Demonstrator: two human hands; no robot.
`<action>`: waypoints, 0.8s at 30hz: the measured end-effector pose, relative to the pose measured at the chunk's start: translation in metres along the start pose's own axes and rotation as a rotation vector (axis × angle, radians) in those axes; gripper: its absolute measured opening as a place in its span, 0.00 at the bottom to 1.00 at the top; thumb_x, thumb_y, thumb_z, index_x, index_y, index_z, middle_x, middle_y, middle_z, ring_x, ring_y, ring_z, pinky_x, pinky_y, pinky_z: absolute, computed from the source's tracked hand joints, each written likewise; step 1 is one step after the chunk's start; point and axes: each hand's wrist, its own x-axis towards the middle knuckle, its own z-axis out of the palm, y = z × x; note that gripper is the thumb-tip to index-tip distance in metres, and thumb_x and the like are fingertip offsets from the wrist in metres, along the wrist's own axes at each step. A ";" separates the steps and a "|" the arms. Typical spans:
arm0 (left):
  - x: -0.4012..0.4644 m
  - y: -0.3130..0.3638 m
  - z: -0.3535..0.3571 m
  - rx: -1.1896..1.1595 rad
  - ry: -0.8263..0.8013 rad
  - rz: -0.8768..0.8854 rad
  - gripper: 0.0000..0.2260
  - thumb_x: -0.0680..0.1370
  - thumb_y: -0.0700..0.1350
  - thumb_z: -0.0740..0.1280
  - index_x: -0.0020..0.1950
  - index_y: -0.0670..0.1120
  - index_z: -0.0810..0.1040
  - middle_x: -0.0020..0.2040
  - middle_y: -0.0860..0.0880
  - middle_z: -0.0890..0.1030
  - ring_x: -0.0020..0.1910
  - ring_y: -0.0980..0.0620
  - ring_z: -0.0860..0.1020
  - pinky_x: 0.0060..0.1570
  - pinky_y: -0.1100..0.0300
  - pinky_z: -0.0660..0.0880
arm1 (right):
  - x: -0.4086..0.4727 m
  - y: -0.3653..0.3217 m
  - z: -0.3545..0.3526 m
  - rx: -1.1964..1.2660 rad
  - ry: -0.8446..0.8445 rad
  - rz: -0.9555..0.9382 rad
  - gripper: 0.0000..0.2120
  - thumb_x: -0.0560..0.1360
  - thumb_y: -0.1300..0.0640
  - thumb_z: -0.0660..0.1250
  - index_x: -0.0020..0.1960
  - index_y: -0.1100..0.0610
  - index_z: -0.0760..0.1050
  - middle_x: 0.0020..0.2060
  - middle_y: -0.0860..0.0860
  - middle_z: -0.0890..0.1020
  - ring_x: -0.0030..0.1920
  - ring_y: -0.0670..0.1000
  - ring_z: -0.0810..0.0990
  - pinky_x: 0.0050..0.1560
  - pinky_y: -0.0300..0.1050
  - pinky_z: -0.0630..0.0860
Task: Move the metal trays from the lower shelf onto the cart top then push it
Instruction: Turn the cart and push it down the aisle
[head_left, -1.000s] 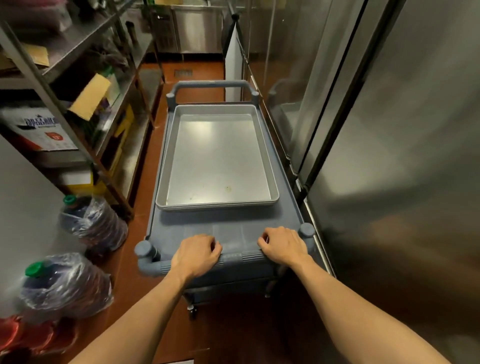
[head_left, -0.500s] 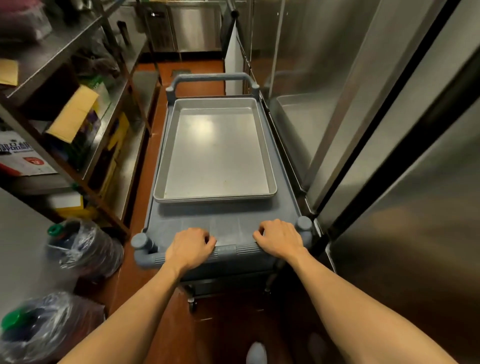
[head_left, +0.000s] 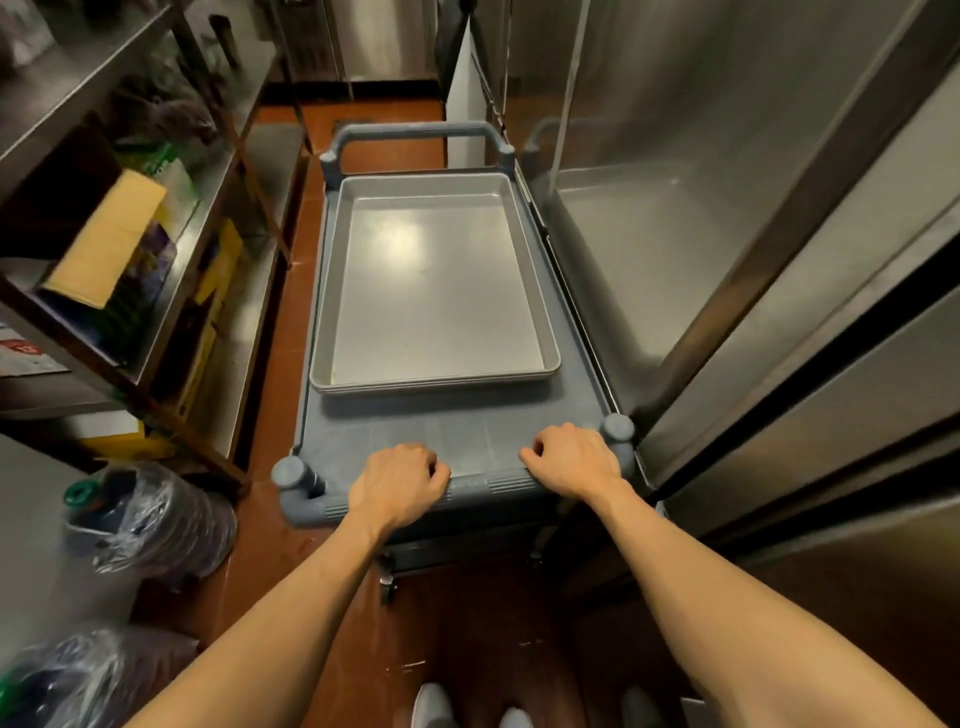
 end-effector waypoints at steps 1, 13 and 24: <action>0.002 0.001 -0.002 -0.006 -0.005 -0.004 0.19 0.77 0.54 0.56 0.33 0.45 0.76 0.36 0.47 0.79 0.34 0.44 0.77 0.38 0.52 0.76 | 0.004 0.001 -0.001 -0.003 0.003 0.005 0.22 0.69 0.43 0.57 0.35 0.58 0.80 0.30 0.56 0.82 0.27 0.58 0.71 0.30 0.46 0.68; 0.004 0.002 -0.005 -0.071 0.030 -0.028 0.18 0.80 0.54 0.58 0.34 0.47 0.74 0.35 0.48 0.78 0.36 0.44 0.77 0.39 0.53 0.76 | 0.012 0.006 0.003 0.048 0.015 -0.009 0.21 0.68 0.42 0.56 0.34 0.55 0.80 0.26 0.51 0.74 0.22 0.45 0.64 0.24 0.38 0.56; -0.053 0.051 -0.125 -1.164 0.646 -0.144 0.18 0.85 0.50 0.54 0.63 0.41 0.77 0.58 0.43 0.81 0.54 0.46 0.80 0.54 0.52 0.78 | -0.008 -0.002 -0.025 0.262 -0.051 0.014 0.12 0.73 0.48 0.62 0.45 0.53 0.81 0.44 0.54 0.85 0.45 0.58 0.80 0.42 0.47 0.73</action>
